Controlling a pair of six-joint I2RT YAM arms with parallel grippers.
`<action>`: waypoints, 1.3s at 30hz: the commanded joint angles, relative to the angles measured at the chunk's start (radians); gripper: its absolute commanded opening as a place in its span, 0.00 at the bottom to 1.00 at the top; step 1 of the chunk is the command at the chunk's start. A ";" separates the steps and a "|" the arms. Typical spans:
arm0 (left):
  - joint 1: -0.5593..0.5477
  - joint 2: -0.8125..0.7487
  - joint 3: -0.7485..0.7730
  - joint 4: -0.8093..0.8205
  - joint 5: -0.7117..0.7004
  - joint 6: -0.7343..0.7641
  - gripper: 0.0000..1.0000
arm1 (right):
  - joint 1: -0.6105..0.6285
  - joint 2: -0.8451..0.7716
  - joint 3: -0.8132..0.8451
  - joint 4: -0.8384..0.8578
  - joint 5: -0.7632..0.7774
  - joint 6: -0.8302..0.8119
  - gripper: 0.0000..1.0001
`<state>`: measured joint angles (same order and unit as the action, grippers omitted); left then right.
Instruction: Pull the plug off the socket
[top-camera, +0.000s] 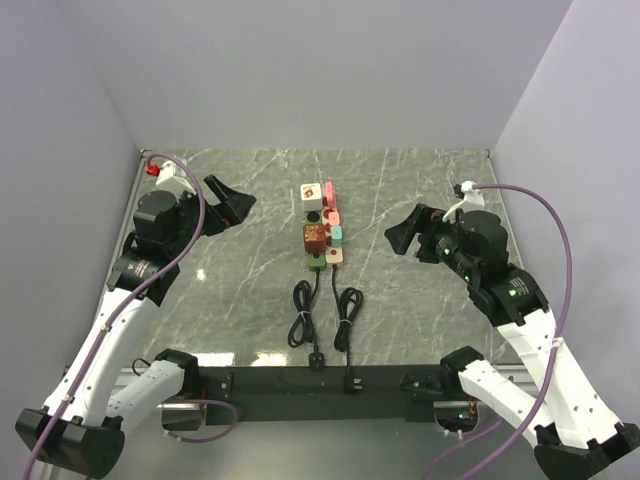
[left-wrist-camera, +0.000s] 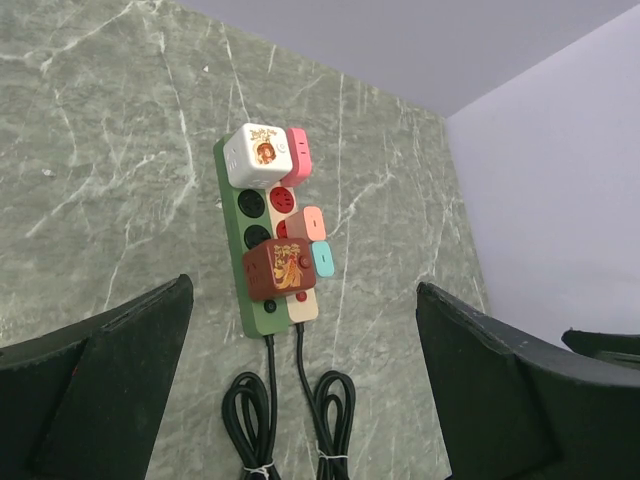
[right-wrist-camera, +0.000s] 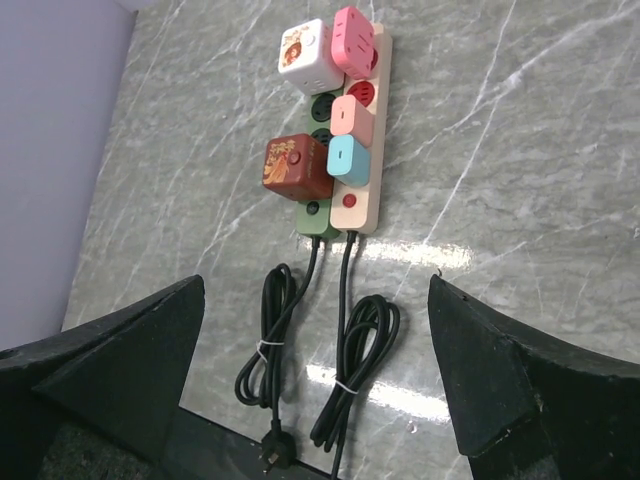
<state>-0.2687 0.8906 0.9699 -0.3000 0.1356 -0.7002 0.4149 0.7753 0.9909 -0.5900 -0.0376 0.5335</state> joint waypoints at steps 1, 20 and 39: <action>0.000 -0.031 -0.016 0.021 0.019 -0.001 0.99 | 0.004 0.010 0.015 -0.007 0.030 -0.018 0.99; 0.000 -0.019 -0.083 0.076 0.093 -0.030 0.99 | 0.005 0.565 0.300 0.079 0.120 -0.191 0.86; 0.000 0.059 -0.149 0.052 0.101 -0.078 0.99 | 0.087 1.347 1.154 -0.124 0.183 -0.202 0.68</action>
<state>-0.2687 0.9230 0.8265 -0.2729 0.2161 -0.7574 0.4820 2.0586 1.9842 -0.6304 0.0967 0.3229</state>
